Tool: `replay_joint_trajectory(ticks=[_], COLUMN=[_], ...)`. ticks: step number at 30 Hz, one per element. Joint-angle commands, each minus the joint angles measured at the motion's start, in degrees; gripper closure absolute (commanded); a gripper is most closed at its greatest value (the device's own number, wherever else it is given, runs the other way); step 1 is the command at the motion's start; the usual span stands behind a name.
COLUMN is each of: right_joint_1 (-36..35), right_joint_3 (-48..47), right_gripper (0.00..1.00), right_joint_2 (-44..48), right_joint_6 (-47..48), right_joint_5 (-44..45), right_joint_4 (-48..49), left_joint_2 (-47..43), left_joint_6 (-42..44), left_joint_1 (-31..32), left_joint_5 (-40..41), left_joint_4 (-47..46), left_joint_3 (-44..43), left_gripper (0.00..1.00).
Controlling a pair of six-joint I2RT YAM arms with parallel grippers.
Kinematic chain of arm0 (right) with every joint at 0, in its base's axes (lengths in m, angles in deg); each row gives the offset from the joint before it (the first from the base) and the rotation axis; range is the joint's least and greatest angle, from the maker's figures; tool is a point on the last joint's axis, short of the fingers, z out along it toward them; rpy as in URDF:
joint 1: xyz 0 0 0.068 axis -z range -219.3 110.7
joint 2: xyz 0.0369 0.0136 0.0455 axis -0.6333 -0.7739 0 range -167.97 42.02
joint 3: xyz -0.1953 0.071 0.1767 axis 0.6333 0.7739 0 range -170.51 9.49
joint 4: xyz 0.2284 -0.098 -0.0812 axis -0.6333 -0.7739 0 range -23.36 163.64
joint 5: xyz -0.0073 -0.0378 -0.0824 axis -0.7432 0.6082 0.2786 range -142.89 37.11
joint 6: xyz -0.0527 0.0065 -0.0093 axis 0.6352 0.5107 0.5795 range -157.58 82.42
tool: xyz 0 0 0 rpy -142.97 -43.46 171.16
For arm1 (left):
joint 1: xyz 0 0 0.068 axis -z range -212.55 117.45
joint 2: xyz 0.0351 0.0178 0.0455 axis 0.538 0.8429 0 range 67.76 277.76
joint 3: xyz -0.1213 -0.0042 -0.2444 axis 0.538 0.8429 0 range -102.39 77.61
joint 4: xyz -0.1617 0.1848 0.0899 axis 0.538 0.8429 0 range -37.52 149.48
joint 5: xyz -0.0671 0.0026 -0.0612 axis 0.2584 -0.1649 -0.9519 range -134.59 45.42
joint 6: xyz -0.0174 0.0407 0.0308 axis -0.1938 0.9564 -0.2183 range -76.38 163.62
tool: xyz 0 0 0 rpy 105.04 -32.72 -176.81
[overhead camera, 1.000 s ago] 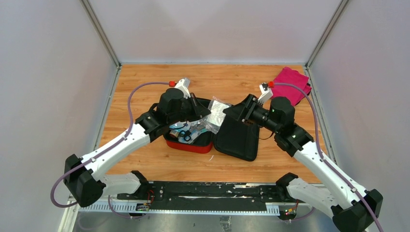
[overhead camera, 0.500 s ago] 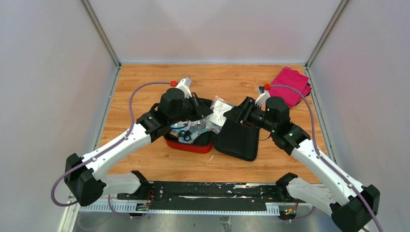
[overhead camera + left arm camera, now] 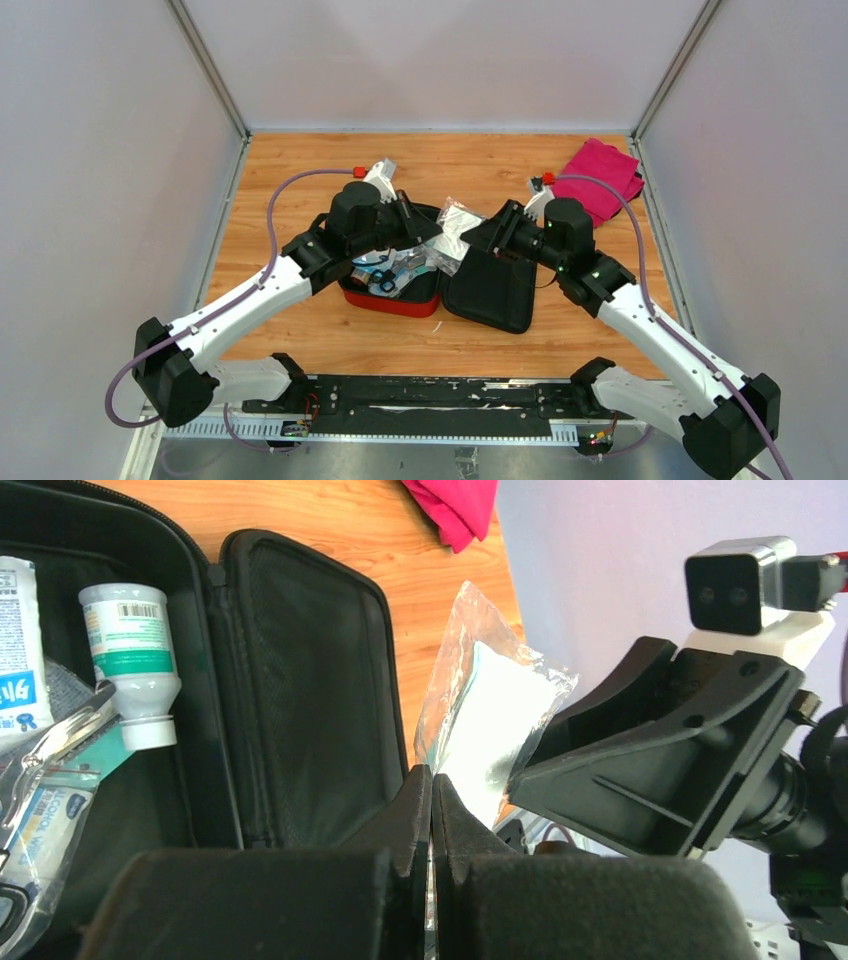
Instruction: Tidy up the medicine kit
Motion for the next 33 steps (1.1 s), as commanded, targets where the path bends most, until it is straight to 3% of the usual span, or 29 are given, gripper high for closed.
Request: replay_joint_trajectory(ticks=[1, 6, 12, 15, 19, 22, 25, 31, 33], right_joint_1=[0.66, 0.66, 0.65, 0.66, 0.65, 2.04, 10.3, 34.31, 39.39], right_joint_3=[1.36, 1.57, 1.86, 2.23, 0.41, -3.68, -6.72, -5.98, -5.57], right_gripper=[0.62, 0.66, 0.88, 1.0, 1.0, 1.0, 1.0, 1.0, 1.0], right_joint_2=[-1.31, -2.05, -0.57, 0.96, 4.17, 5.12, 4.51, 1.17, 0.12], right_joint_6=[-1.58, -2.01, -0.99, -0.24, 3.5, 7.84, 11.84, 18.43, 20.36], right_joint_5=[-0.97, -1.1, 0.99, 3.05, 8.78, 14.68, 13.8, -3.15, -7.59], right_joint_4=[3.65, 5.59, 5.48, 4.64, -2.63, -13.09, -22.4, -27.67, -29.35], left_joint_2=[-1.63, -1.69, -1.81, -2.0, -2.61, -3.59, -4.27, -1.86, 0.01], left_joint_6=[-1.04, -1.73, -2.28, -1.78, 1.69, 7.68, 18.69, 36.1, 40.77], left_joint_1=[0.43, 0.43, 0.43, 0.43, 0.43, 0.48, 3.19, 15.85, 20.06], left_joint_5=[-1.59, -2.63, -3.23, -3.26, -2.8, -1.17, 4.59, 20.71, 24.79], left_joint_4=[-2.58, -3.79, -5.4, -5.88, -4.79, -2.38, 2.54, 5.69, 5.52], left_joint_3=[-0.81, -0.18, 1.29, 1.82, 1.41, 0.63, -1.48, -2.02, -1.57], left_gripper=[1.0, 1.0, 0.95, 0.75, 0.42, 0.25, 0.15, 0.1, 0.09])
